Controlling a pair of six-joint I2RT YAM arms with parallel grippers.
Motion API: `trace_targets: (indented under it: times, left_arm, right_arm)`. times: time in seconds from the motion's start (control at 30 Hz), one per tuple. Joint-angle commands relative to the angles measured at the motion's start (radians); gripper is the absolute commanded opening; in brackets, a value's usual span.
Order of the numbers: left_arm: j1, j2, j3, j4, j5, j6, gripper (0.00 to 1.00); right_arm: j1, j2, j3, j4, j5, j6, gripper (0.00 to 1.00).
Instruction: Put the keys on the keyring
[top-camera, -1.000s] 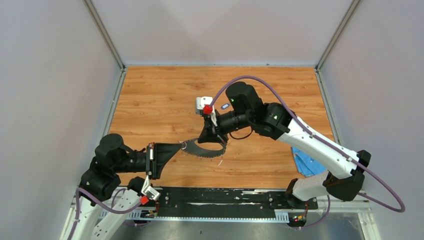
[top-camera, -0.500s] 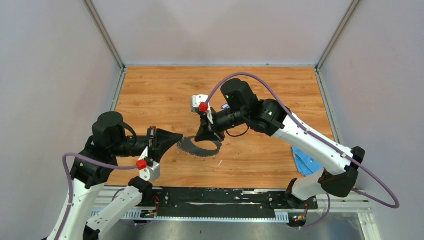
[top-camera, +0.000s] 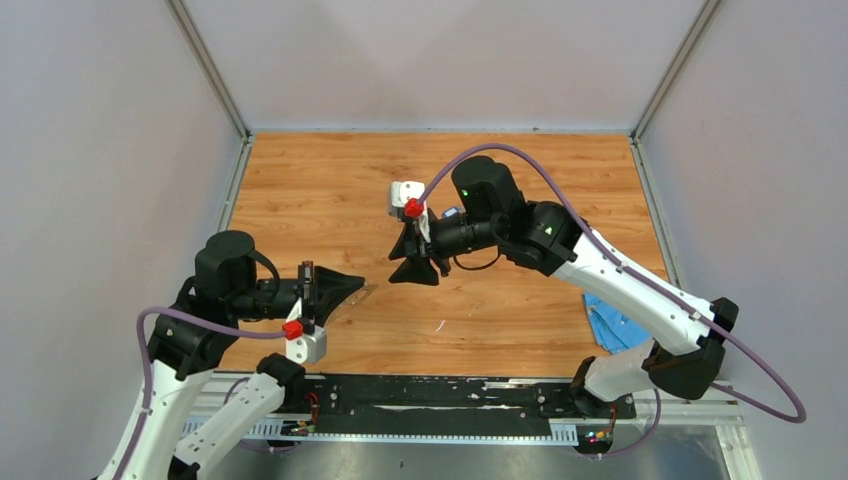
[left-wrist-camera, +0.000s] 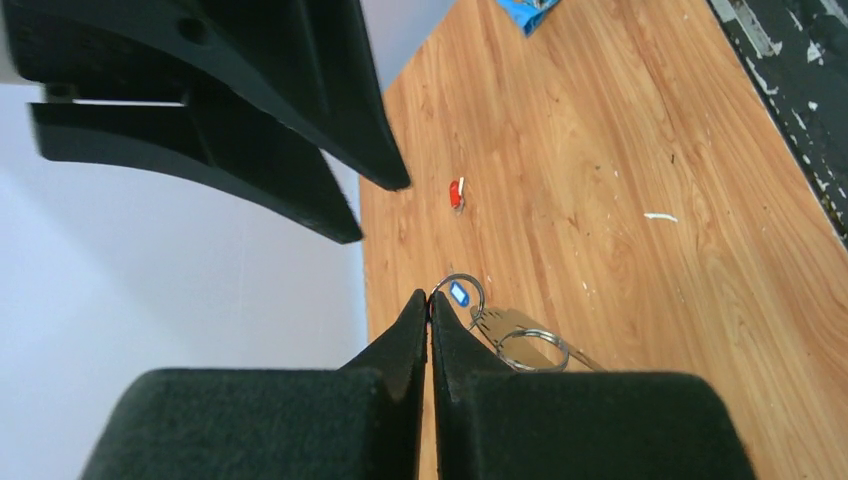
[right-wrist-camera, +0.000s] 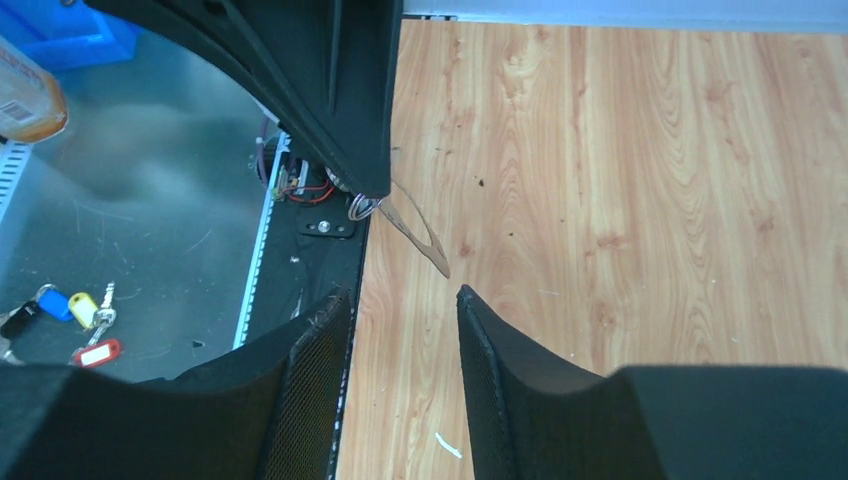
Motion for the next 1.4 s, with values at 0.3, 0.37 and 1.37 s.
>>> trace_targets:
  times: [0.3, 0.37, 1.37]
  left_arm:
    - [-0.006, 0.013, -0.021, -0.008, -0.112, -0.191, 0.0]
    - [-0.006, 0.02, -0.023, -0.008, -0.109, -0.236, 0.0]
    - [-0.006, -0.008, -0.033, -0.008, -0.148, -0.25, 0.0]
  right_arm:
    - [0.038, -0.134, -0.215, 0.309, 0.251, 0.043, 0.6]
    - [0.075, -0.133, -0.232, 0.325, 0.307, 0.021, 0.57]
    - [0.171, -0.037, -0.345, 0.538, 0.285, 0.176, 0.45]
